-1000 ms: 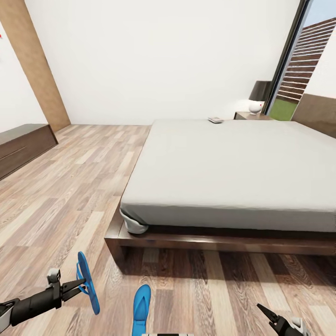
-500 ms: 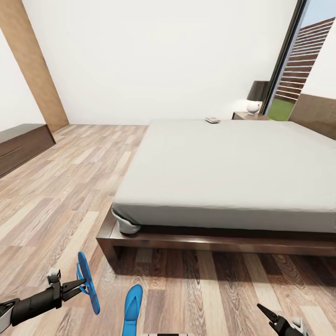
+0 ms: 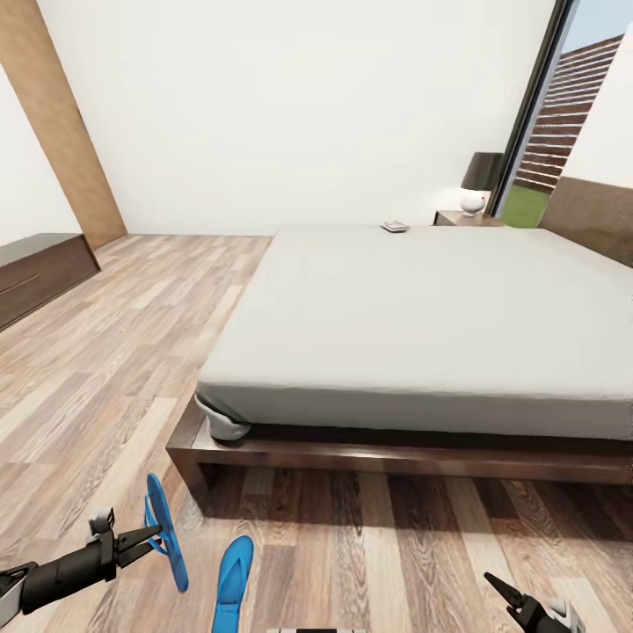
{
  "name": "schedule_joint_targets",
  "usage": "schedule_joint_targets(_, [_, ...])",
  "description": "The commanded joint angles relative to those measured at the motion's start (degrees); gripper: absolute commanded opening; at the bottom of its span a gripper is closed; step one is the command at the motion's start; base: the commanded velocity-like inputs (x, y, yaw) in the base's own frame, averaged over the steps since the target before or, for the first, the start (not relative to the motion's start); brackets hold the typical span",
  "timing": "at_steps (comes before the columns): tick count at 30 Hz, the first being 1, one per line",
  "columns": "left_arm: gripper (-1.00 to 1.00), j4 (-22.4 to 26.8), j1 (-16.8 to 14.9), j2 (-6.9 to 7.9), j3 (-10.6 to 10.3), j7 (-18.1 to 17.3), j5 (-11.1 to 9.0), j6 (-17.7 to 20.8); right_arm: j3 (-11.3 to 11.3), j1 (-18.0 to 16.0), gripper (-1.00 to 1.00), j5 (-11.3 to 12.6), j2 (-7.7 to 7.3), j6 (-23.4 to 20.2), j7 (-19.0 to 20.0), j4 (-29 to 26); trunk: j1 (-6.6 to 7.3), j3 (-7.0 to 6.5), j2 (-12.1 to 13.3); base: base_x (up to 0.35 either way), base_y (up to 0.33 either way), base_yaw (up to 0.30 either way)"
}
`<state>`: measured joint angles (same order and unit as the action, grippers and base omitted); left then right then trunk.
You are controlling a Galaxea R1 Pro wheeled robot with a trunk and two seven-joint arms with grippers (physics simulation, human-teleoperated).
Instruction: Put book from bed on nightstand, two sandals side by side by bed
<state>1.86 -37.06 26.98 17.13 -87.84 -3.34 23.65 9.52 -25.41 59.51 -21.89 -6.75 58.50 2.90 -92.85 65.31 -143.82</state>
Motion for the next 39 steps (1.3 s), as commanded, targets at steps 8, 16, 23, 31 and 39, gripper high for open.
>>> schedule_joint_targets(8, [-1.0,-0.02,-0.03,0.02,-0.34,-0.23,-0.35,0.6,0.5,-0.08,1.0,0.46,0.05,-0.46,0.3,0.17,0.01,0.05,-0.02,-0.021,-0.133,0.0])
schedule_joint_targets(16, [-1.0,-0.02,-0.03,0.02,-0.34,-0.21,-0.35,0.6,0.5,-0.08,1.0,0.37,0.09,-0.33,0.13,0.17,0.01,0.05,-0.02,-0.071,-0.133,0.0])
schedule_joint_targets(23, [-1.0,-0.02,-0.03,0.04,-0.34,-0.18,-0.35,0.63,0.37,-0.08,1.0,0.36,0.17,-0.29,-0.02,0.17,0.01,0.05,-0.02,-0.076,-0.13,0.0])
schedule_joint_targets(31, [-1.0,-0.02,-0.03,0.05,-0.34,-0.17,-0.35,0.68,0.33,-0.08,1.0,0.42,0.18,-0.28,-0.05,0.19,0.01,0.05,-0.02,-0.021,-0.077,0.0])
schedule_joint_targets(39, [-1.0,-0.02,-0.03,0.01,-0.34,-0.12,-0.35,0.63,0.33,-0.08,1.0,0.43,0.29,-0.31,-0.05,0.18,0.01,0.05,-0.02,-0.002,-0.012,0.0])
